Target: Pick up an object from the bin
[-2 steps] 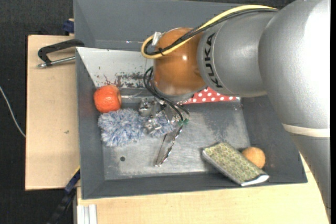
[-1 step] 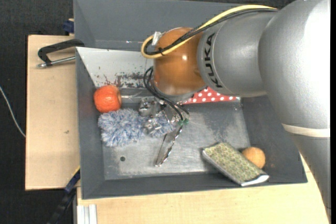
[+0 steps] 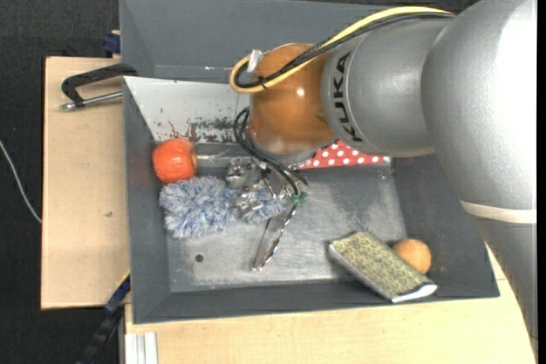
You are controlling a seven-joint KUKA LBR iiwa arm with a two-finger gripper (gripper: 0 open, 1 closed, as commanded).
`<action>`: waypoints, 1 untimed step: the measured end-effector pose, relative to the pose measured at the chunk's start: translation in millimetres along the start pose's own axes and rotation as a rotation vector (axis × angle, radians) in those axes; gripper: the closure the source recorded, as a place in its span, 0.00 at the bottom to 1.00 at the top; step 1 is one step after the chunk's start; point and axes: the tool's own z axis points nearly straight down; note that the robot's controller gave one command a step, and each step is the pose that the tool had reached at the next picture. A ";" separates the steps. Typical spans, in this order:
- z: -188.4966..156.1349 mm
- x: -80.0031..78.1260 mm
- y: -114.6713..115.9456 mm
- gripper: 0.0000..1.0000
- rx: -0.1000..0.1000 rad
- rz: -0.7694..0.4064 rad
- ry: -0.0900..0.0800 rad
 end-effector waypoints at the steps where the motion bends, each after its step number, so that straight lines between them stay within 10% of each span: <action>1: -6.3 -0.8 0.2 1.00 0.000 0.001 -0.001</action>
Offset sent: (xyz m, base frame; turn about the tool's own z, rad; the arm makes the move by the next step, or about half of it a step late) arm -0.0001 -0.0001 0.0172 0.0000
